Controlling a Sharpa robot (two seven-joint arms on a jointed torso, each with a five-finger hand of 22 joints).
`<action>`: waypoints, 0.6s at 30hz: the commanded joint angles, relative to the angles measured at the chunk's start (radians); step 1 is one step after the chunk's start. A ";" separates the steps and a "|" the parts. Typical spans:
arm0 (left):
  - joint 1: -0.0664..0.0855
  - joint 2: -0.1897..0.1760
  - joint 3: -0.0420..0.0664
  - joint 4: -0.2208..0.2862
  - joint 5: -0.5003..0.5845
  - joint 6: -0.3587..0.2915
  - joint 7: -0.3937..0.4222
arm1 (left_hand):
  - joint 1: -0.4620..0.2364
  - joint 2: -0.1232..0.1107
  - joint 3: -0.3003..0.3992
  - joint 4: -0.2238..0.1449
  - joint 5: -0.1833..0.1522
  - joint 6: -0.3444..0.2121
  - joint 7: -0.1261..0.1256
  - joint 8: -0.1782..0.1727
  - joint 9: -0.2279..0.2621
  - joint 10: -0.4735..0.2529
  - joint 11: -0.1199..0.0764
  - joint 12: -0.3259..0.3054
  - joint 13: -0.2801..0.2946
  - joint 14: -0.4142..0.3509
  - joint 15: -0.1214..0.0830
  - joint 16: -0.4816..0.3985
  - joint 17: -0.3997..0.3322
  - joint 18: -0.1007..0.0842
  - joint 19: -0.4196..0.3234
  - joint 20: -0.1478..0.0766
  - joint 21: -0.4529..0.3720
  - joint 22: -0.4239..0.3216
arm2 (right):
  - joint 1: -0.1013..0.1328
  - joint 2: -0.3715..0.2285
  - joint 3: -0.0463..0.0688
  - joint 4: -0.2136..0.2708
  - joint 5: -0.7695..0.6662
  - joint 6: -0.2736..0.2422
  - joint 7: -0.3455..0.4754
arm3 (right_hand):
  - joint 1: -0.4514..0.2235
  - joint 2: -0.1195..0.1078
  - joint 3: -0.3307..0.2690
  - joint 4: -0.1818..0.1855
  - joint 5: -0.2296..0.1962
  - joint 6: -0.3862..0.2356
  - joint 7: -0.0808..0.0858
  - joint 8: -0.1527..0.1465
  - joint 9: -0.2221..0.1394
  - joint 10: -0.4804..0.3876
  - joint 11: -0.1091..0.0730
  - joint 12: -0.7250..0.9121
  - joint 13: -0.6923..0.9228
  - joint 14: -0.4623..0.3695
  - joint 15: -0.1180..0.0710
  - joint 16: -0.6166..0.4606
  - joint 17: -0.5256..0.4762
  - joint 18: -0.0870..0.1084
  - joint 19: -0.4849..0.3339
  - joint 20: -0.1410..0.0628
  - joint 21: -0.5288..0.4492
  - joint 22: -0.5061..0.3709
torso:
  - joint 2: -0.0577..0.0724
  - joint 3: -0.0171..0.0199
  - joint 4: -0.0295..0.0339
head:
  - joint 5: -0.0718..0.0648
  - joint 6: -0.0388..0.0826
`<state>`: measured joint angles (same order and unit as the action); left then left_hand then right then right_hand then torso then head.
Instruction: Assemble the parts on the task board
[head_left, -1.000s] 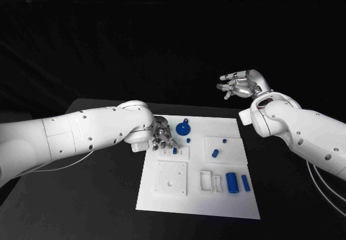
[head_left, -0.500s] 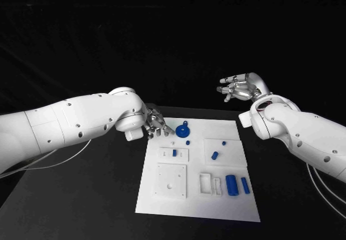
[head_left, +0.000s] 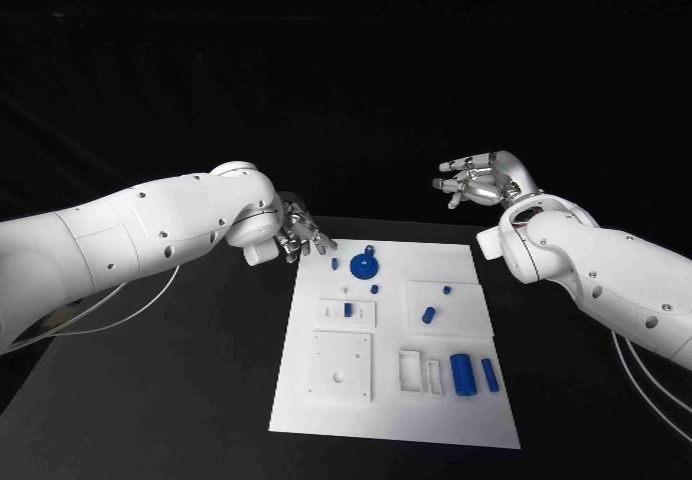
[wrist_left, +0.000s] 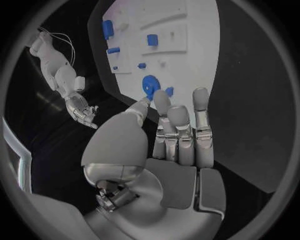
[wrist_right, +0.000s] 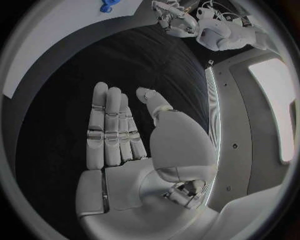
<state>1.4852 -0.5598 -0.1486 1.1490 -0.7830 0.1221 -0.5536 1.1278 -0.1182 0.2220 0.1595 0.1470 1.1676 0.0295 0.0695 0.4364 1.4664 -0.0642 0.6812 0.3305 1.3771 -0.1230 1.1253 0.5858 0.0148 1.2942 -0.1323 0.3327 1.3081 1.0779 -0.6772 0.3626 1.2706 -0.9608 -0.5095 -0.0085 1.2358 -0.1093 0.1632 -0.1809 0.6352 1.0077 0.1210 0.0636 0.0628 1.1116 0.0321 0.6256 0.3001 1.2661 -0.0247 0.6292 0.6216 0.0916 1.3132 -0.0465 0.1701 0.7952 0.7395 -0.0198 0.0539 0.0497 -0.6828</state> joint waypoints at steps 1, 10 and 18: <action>0.003 0.020 -0.003 -0.031 -0.001 0.023 0.023 | -0.006 -0.013 0.003 0.018 -0.007 -0.007 0.001 0.004 -0.021 0.043 0.006 0.005 0.002 -0.002 0.004 0.007 0.002 -0.001 0.004 -0.001 -0.003 0.016 | -0.001 0.002 0.000 0.001 -0.009 0.012 0.006 | -0.006 -0.002 -0.001 0.002 0.005 -0.002 0.006 -0.001 0.000 -0.007 -0.002 -0.003 -0.001 -0.008 -0.002 -0.006 -0.001 -0.013 -0.007 -0.001 0.005 -0.001 | 0.002 -0.0009 -0.0020 | -0.002 0.001; -0.005 0.078 -0.012 -0.124 -0.041 0.105 0.013 | -0.022 -0.034 -0.001 0.059 -0.067 -0.036 0.010 0.003 -0.052 0.042 0.012 0.001 0.005 -0.007 0.008 0.013 -0.003 0.001 0.002 0.002 -0.005 0.017 | -0.001 0.002 0.000 0.004 -0.009 0.011 0.007 | -0.006 -0.002 -0.001 0.002 0.005 -0.002 0.006 -0.001 0.000 -0.007 -0.002 -0.003 -0.001 -0.008 -0.002 -0.006 -0.001 -0.013 -0.007 -0.001 0.005 -0.001 | 0.011 -0.0006 -0.0059 | -0.003 0.006; -0.022 0.120 -0.018 -0.189 -0.049 0.175 0.007 | -0.038 -0.034 -0.002 0.083 -0.093 -0.036 0.010 0.006 -0.063 0.042 0.012 0.002 0.008 -0.011 0.009 0.019 -0.003 0.000 -0.001 0.002 -0.004 0.017 | -0.001 0.004 0.000 0.006 -0.009 0.012 0.008 | -0.008 -0.001 0.009 0.001 0.005 -0.003 0.007 -0.001 0.000 -0.007 -0.002 -0.004 -0.002 -0.008 -0.002 -0.006 -0.001 -0.013 -0.008 -0.001 0.007 0.000 | 0.015 0.0010 -0.0083 | -0.003 0.006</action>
<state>1.4664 -0.4462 -0.1658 0.9666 -0.8188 0.2254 -0.5501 1.0923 -0.1583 0.2188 0.2423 0.0572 1.1342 0.0392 0.0696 0.3749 1.4663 -0.0572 0.6814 0.3382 1.3718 -0.1176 1.1387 0.5837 0.0149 1.2940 -0.1323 0.3327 1.3079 1.0776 -0.6741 0.3624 1.2741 -0.9610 -0.5090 -0.0081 1.2358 -0.1093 0.1660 -0.1781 0.6353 1.0077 0.1210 0.0636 0.0628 1.1116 0.0321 0.6256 0.2996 1.2666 -0.0252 0.6292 0.6217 0.0916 1.3132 -0.0465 0.1740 0.7953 0.7514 -0.0194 0.0471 0.0470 -0.6756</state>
